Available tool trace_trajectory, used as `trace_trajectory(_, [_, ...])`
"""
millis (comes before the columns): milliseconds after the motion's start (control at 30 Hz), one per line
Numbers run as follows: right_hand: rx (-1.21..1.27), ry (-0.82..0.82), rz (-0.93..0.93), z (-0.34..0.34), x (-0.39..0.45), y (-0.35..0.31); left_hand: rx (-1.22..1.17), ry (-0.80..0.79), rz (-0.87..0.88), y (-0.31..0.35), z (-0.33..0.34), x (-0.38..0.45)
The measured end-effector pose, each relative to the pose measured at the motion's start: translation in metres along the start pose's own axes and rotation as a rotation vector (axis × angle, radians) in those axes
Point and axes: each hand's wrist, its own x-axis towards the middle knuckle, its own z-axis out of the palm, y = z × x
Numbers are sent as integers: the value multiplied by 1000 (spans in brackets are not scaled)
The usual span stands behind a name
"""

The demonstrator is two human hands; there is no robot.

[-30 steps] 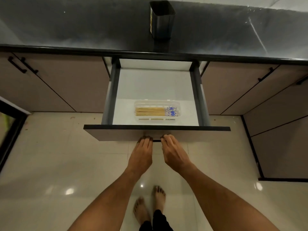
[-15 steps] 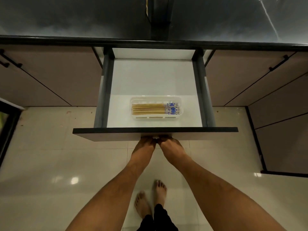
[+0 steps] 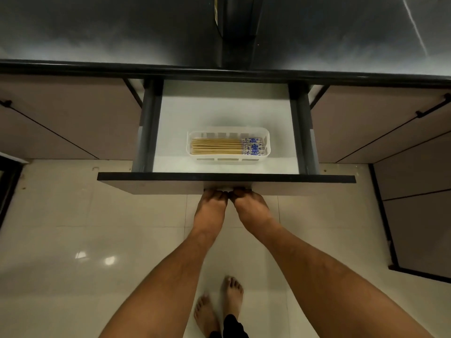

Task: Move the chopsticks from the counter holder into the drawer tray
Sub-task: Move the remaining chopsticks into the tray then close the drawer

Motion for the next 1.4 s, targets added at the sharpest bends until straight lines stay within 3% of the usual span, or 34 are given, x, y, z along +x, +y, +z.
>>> trace_trajectory(33, [-3, 9, 0, -4, 11, 4, 57, -24, -29, -2, -1, 12])
trace_trajectory(100, [-7, 21, 5, -13, 32, 12, -78, 28, -124, -5, -14, 39])
trace_trajectory(133, [-4, 22, 10, -17, 42, 16, -102, -20, -138, -6, -21, 50])
trace_trajectory(733, [6, 23, 67, -73, 221, 89, -74, 90, -142, -52, -50, 242])
trace_trajectory(800, [48, 1, 104, -76, 242, 95, -37, 124, -136, -54, -46, 259])
trace_trajectory(933, [-25, 10, 108, -79, 260, 104, 27, 27, -127, -59, -43, 280])
trace_trajectory(1067, [-100, 76, 72, -85, 265, 105, 65, 85, -171, -64, -44, 290])
trace_trajectory(1167, [-116, 96, 62, -83, 274, 106, 166, 155, -89, -66, -44, 299])
trace_trajectory(1400, [-83, 131, 39, -85, 278, 110, 371, 130, -18, -65, -55, 300])
